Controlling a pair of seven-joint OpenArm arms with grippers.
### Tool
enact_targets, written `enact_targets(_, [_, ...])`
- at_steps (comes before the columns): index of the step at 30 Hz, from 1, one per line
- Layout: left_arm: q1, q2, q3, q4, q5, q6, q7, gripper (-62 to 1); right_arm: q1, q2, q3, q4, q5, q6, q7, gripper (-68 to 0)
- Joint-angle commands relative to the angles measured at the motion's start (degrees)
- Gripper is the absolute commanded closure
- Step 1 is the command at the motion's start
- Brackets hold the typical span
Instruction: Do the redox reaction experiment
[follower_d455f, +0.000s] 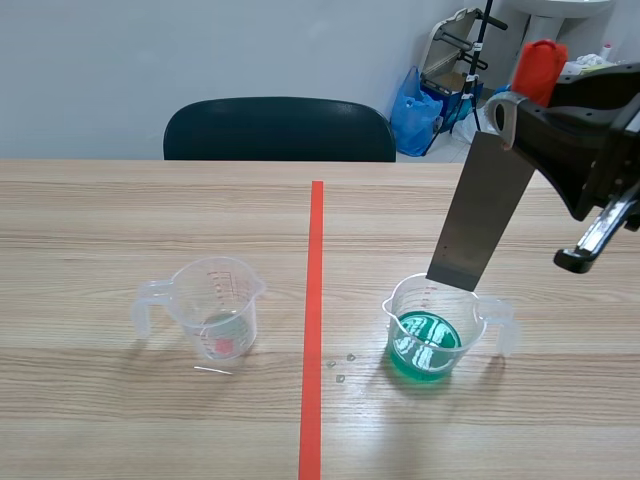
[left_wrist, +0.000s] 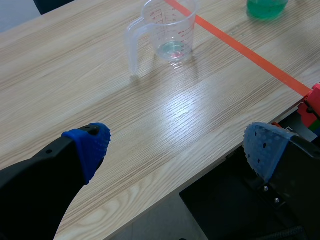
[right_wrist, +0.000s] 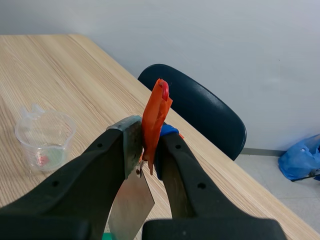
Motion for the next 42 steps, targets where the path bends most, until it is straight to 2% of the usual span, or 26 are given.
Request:
enact_targets(1, [0.07, 0.28, 0.13, 0.50, -0.35, 0.07, -0.81, -57.2, 0.52, 0.17, 0.76, 0.33, 0.68, -0.35, 1.27, -1.9])
enact_targets(29, [0.07, 0.26, 0.13, 0.50, -0.35, -0.09, -1.22, -56.7, 0.50, 0.13, 0.74, 0.33, 0.68, 0.50, 0.94, -2.0])
enact_targets(33, [0.07, 0.26, 0.13, 0.50, -0.35, -0.09, -1.22, -56.7, 0.50, -1.36, 0.74, 0.20, 0.46, 0.50, 0.07, -2.0])
enact_targets(37, [0.07, 0.26, 0.13, 0.50, -0.35, -0.11, -1.20, -56.7, 0.50, -3.65, 0.74, -0.46, -2.29, 0.74, -0.09, -2.0])
enact_targets(42, [0.07, 0.26, 0.13, 0.50, -0.35, -0.11, -1.22, -56.7, 0.52, -5.68, 0.63, -1.86, -3.50, 2.01, -0.22, -2.0])
